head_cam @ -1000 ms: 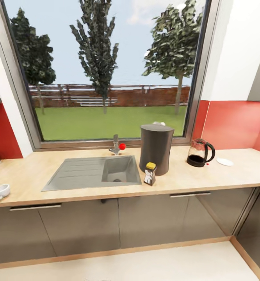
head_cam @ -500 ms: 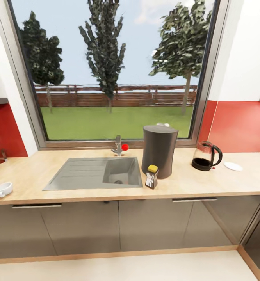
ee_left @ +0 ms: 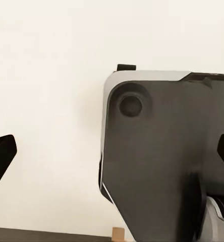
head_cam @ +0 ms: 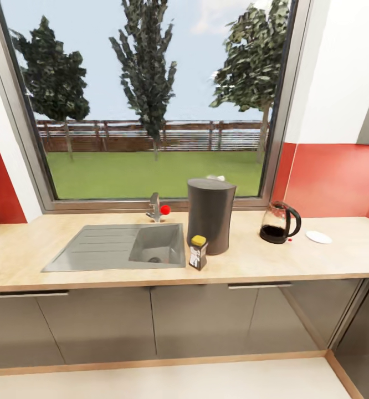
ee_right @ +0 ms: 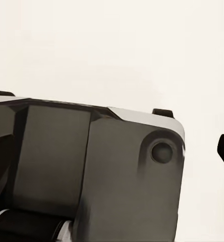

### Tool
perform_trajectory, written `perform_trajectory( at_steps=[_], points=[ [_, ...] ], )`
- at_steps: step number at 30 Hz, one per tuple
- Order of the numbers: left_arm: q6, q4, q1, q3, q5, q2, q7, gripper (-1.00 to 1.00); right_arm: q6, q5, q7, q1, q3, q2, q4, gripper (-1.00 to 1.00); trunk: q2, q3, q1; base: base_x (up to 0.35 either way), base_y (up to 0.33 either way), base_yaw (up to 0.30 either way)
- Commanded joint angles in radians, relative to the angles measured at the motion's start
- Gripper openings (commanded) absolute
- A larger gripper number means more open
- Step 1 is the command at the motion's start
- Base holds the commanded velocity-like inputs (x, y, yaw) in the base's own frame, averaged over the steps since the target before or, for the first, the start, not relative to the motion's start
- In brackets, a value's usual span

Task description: Set up a coffee station on the kitchen countertop: keep the coffee maker on the countertop, move the bottle of coffee from the kitchen shelf to the counter next to the coffee maker, place a paper coffee filter on top of the coffee maker, put the saucer next to the coffee maker with the coffee cup on the saucer, and place the electric kettle next to the coffee maker.

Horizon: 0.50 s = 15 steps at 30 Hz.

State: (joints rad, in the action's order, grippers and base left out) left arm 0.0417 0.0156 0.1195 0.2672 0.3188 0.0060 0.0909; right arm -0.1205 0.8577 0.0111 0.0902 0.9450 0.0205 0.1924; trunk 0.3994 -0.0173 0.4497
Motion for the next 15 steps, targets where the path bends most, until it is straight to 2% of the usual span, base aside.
perform_trajectory(
  at_steps=[1,15],
  points=[
    [0.003,0.0,0.0,0.008,0.009,0.0,0.003,1.0,-0.004,0.011,0.001,0.0,0.009,0.001,0.0,1.0,0.001,0.0,0.0,0.014,-0.268,0.0],
    [0.003,0.001,0.0,0.009,0.009,-0.003,0.003,1.0,-0.004,0.011,0.001,0.0,0.009,0.001,0.0,1.0,0.001,0.0,0.0,0.039,-0.268,0.0]
  ],
)
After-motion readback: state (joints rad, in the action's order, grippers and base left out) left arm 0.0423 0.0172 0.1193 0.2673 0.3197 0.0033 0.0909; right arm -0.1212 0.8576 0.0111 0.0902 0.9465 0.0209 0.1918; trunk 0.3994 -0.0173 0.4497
